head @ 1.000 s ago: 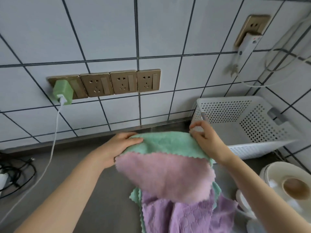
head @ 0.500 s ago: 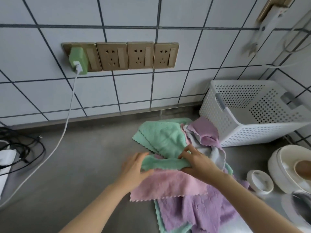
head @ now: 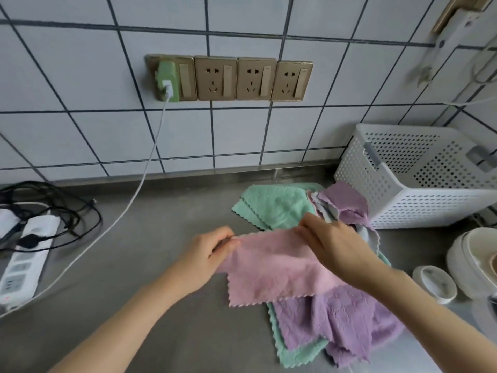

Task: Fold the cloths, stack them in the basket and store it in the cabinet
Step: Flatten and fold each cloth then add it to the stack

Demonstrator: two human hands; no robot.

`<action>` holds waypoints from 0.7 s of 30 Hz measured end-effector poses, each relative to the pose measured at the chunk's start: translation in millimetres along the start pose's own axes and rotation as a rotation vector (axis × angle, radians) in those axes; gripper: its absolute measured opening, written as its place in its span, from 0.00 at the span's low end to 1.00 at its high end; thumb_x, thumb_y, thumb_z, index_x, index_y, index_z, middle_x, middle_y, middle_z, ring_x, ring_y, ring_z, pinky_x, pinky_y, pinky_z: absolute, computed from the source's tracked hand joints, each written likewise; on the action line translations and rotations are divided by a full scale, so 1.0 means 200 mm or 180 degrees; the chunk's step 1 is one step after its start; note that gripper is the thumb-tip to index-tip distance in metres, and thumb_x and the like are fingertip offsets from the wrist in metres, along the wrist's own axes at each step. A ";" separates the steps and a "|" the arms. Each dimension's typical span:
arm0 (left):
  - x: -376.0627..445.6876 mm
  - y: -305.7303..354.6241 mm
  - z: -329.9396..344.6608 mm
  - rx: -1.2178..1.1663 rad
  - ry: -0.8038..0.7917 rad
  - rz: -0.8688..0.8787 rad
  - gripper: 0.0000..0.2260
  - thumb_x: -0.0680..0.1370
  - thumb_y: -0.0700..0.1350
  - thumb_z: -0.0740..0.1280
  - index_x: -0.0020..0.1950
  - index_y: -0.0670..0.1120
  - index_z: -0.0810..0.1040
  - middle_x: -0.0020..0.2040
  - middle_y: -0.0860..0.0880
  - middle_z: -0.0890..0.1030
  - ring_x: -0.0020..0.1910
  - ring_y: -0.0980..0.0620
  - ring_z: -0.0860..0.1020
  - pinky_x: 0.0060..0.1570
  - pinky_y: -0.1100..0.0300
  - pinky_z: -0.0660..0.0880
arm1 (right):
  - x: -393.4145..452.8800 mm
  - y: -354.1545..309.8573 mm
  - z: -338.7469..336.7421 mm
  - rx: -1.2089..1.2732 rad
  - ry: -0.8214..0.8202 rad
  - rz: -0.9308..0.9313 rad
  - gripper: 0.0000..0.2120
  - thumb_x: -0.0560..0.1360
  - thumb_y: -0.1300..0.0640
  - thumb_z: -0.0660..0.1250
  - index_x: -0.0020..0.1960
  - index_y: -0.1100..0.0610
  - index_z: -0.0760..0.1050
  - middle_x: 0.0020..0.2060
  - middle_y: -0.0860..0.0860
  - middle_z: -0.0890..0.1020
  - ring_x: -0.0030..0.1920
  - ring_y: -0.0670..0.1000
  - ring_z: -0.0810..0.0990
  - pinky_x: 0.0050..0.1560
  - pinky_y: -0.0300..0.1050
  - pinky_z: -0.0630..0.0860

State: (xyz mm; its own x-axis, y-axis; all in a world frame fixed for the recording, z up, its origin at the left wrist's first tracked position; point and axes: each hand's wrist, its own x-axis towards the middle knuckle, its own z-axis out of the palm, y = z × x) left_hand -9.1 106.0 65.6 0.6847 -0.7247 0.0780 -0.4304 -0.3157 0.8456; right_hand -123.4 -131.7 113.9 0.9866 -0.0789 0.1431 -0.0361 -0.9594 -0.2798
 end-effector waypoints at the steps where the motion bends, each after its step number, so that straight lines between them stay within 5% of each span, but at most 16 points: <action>1: -0.05 0.06 -0.09 -0.0070 -0.0135 -0.0109 0.11 0.78 0.52 0.60 0.36 0.53 0.69 0.30 0.56 0.68 0.31 0.60 0.66 0.33 0.66 0.62 | 0.00 -0.06 -0.04 0.0225 -0.0074 0.0035 0.17 0.79 0.41 0.50 0.40 0.52 0.67 0.28 0.49 0.74 0.29 0.50 0.73 0.29 0.46 0.67; 7: -0.25 0.29 -0.52 -0.0919 -0.1178 -0.0637 0.10 0.73 0.56 0.70 0.35 0.53 0.78 0.32 0.55 0.75 0.32 0.58 0.71 0.33 0.67 0.67 | 0.14 -0.30 -0.25 0.2620 -0.1344 -0.0028 0.13 0.77 0.48 0.64 0.36 0.53 0.74 0.27 0.43 0.72 0.29 0.41 0.68 0.30 0.32 0.65; 10: -0.28 0.18 -0.69 -0.1362 -0.1320 -0.0950 0.16 0.64 0.57 0.77 0.43 0.48 0.83 0.41 0.47 0.84 0.39 0.52 0.81 0.40 0.62 0.77 | 0.27 -0.31 -0.14 0.3097 -0.1700 -0.0052 0.10 0.75 0.51 0.67 0.37 0.52 0.78 0.33 0.48 0.76 0.35 0.46 0.73 0.37 0.35 0.69; 14: -0.25 -0.24 -0.69 -0.0713 -0.0971 -0.1464 0.08 0.71 0.48 0.74 0.48 0.47 0.83 0.46 0.45 0.85 0.44 0.53 0.81 0.46 0.63 0.75 | 0.43 -0.26 0.27 0.2578 -0.1946 0.0253 0.06 0.75 0.55 0.70 0.46 0.57 0.81 0.37 0.50 0.83 0.37 0.44 0.79 0.41 0.36 0.75; 17: -0.23 -0.59 -0.62 0.0094 -0.0886 -0.1656 0.03 0.76 0.45 0.70 0.44 0.51 0.82 0.42 0.51 0.84 0.41 0.57 0.79 0.46 0.61 0.72 | 0.50 -0.23 0.60 0.1742 -0.2065 0.0114 0.12 0.76 0.55 0.67 0.36 0.59 0.75 0.27 0.48 0.72 0.28 0.45 0.69 0.30 0.38 0.67; 21: -0.24 -0.88 -0.50 0.0828 -0.0042 -0.1512 0.03 0.76 0.44 0.69 0.43 0.48 0.81 0.40 0.48 0.83 0.38 0.54 0.78 0.41 0.59 0.72 | 0.57 -0.20 0.90 0.0805 -0.1751 -0.0147 0.19 0.75 0.59 0.64 0.28 0.55 0.61 0.24 0.47 0.64 0.24 0.44 0.61 0.29 0.42 0.62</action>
State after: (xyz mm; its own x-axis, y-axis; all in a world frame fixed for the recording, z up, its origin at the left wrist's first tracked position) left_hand 94.0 257.6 -34.2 0.8327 -0.4723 -0.2891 -0.2078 -0.7504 0.6275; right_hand 20.1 -52.6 -29.4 0.9263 0.1776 -0.3323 -0.0188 -0.8591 -0.5115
